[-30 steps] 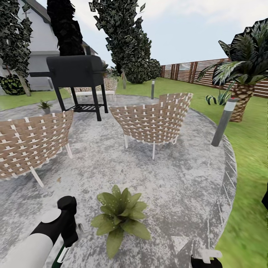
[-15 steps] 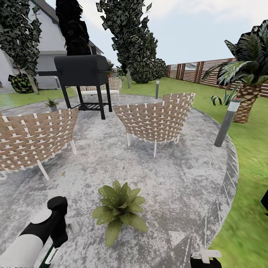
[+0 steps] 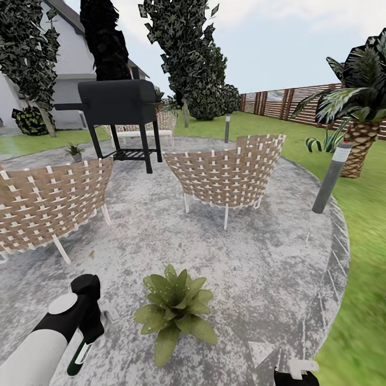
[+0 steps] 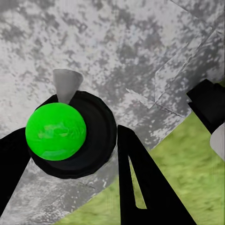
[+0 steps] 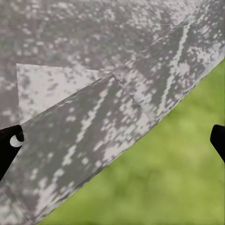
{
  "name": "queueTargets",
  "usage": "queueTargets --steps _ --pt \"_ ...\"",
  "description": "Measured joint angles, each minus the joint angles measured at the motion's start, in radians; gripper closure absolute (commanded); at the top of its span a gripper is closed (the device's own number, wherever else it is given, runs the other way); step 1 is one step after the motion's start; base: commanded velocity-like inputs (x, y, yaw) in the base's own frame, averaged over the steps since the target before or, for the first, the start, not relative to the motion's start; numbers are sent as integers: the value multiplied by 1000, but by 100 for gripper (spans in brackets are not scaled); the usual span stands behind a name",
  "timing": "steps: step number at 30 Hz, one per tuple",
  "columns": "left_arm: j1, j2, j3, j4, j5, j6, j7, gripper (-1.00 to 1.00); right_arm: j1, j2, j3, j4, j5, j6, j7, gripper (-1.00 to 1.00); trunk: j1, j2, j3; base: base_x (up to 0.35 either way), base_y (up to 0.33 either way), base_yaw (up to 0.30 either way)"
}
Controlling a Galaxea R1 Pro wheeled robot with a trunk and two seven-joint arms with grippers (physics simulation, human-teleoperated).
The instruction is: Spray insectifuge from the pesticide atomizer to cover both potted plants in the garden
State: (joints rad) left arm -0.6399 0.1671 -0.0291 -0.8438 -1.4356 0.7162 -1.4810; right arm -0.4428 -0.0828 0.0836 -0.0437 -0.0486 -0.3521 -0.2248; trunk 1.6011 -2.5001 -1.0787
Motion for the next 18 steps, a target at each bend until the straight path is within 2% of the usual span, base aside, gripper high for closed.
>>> queueTargets --steps 3,9,13,17,18 --pt "-7 -3 -1 -29 -13 -1 0 100 0 0 0 0 0 0 0 -100 0 0 0 3 1 0" --pt "-6 27 4 -34 -29 -6 0 100 0 0 0 0 0 0 0 -100 0 0 0 0 0 0" --pt "5 58 6 -32 -30 -8 0 100 0 0 0 0 0 0 0 -100 0 0 0 0 0 0" --pt "9 53 2 -25 -28 -5 0 100 0 0 0 0 0 0 0 -100 0 0 0 0 0 0" --pt "9 42 2 -24 -28 -4 0 100 0 0 0 0 0 0 0 -100 0 0 0 0 0 0"
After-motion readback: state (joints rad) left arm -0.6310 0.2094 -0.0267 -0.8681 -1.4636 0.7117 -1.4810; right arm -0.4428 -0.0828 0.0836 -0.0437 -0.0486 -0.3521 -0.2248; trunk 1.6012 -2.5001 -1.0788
